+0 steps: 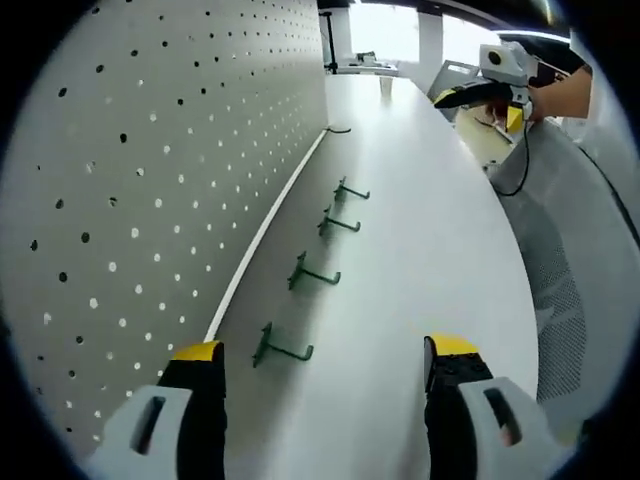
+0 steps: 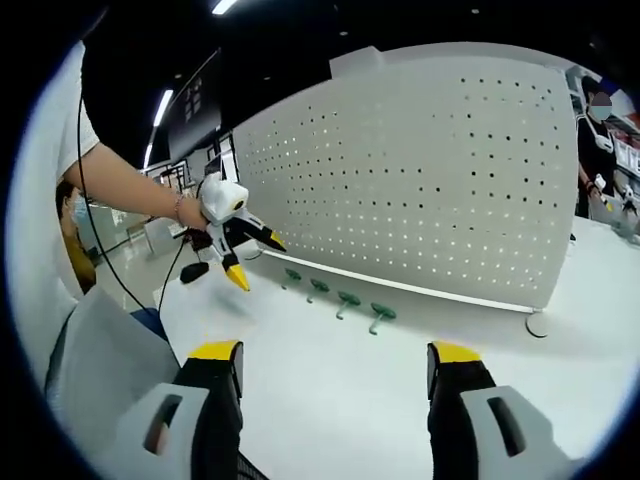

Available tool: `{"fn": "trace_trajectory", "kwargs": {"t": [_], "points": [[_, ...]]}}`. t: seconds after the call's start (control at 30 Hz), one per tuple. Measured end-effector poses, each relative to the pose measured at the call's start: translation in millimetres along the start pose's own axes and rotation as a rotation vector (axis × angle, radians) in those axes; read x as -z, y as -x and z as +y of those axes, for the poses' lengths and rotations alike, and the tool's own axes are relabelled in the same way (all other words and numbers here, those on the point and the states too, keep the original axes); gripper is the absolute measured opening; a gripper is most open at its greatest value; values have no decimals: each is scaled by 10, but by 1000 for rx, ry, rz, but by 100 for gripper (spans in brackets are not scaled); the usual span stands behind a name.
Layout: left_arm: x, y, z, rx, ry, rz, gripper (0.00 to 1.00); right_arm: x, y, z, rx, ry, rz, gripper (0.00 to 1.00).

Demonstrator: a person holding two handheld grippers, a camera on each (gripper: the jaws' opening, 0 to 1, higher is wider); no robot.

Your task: Insert the hook assembly into the mounting plate slot until the hook locks in place.

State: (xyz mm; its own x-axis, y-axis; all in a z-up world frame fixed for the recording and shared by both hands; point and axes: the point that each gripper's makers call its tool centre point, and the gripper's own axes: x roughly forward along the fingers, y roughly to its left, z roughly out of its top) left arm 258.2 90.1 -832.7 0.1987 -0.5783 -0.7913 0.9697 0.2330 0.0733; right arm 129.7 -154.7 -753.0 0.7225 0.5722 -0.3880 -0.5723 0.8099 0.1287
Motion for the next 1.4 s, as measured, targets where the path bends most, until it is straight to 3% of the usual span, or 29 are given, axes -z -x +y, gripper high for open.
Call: {"fn": "trace_trajectory", "kwargs": {"t": [0.23, 0.63, 1.4], "points": [[106, -62, -1, 75, -49, 57, 85, 8, -5, 21, -10, -8, -2, 72], [299, -170, 114, 91, -120, 145, 81, 33, -17, 55, -23, -2, 8, 72], [434, -333, 151, 183, -172, 218, 82, 72, -10, 43, -15, 3, 27, 71]]}}
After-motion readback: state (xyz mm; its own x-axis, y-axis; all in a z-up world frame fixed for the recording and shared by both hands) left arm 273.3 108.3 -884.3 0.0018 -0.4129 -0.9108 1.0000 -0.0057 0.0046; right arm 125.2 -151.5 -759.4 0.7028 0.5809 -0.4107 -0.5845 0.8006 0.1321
